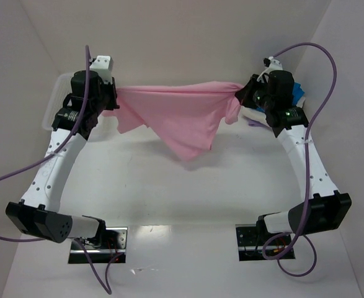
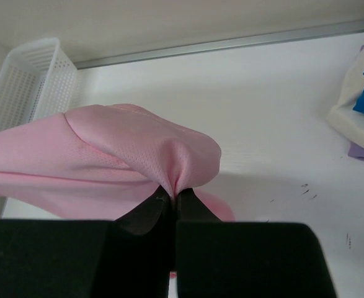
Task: Fold and stack the t-shirts
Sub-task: Flatten out the tshirt
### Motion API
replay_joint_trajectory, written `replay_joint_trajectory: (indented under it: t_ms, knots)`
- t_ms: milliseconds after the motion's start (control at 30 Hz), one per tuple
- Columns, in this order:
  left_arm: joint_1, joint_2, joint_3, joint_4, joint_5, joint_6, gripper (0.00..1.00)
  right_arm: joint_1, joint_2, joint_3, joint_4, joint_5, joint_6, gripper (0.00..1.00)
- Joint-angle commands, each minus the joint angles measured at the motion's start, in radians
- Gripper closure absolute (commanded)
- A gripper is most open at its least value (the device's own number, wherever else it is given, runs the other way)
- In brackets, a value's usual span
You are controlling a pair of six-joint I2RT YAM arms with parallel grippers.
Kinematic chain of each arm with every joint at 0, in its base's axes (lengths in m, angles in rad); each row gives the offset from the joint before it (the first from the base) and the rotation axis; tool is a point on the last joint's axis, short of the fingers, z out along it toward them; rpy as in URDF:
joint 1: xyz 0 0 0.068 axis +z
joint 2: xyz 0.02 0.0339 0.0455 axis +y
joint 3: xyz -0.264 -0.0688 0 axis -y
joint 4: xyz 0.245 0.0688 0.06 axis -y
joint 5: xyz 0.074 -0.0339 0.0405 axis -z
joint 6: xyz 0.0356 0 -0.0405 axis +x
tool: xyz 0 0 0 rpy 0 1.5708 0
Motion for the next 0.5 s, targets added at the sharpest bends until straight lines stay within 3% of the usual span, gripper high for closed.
replay_joint_trajectory:
  t_ms: [0,467]
  knots:
    - [0.005,-0.043,0.018,-0.016,0.059,0.022,1.0,-0.018,-0.03,0.022,0.038,-0.006,-0.025,1.0]
    - [-0.048,-0.152,-0.314,-0.091,0.461,-0.02,0.97,-0.027,0.033,-0.095,0.058,-0.031,-0.025,0.98]
